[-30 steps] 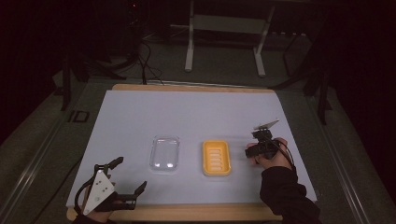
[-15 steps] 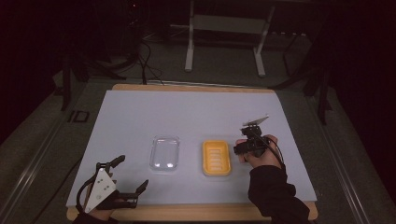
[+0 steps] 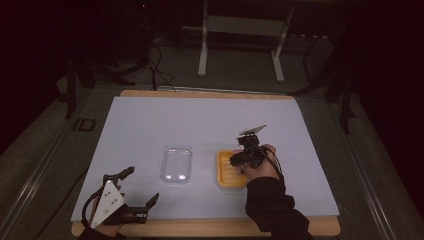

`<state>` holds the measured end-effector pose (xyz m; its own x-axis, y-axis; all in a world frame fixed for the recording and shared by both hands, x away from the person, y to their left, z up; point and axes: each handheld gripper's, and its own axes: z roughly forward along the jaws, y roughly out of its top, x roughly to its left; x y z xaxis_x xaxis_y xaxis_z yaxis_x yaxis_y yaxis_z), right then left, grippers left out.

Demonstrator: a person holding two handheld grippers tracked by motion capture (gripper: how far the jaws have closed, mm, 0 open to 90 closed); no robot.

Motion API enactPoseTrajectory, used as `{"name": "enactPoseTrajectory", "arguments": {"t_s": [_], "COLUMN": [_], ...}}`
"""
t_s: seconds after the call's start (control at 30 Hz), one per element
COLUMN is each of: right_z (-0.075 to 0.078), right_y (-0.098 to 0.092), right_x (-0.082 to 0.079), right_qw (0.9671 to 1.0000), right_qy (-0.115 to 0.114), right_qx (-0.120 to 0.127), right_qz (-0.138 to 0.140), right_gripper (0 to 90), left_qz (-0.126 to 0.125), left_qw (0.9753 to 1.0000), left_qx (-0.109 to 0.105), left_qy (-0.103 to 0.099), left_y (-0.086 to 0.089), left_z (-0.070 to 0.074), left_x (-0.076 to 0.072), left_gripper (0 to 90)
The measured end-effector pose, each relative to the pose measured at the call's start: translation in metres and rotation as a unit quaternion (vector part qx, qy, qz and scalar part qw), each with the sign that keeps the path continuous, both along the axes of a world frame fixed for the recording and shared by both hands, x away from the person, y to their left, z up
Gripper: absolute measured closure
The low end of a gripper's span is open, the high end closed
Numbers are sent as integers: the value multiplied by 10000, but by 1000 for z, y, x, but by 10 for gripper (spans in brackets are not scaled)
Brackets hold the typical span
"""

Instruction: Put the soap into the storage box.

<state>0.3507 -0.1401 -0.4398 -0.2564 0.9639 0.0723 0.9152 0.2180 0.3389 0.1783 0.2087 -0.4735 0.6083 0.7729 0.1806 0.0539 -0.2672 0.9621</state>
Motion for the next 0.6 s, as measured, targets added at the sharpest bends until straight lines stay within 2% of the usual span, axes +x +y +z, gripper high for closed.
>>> {"name": "enactPoseTrajectory", "arguments": {"t_s": [0.3, 0.6], "right_z": [-14, -28], "right_y": [15, 26], "right_x": [0, 2], "right_qw": [9999, 9999], "right_qy": [84, 92], "right_qx": [130, 17], "right_qz": [-20, -50], "right_gripper": [369, 369], "left_qz": [-19, -33], "left_qw": [10000, 10000], "left_qx": [-1, -23], "left_qy": [-1, -13], "left_y": [0, 1], "left_z": [0, 1], "left_x": [-1, -3], "left_gripper": [9, 9]}}
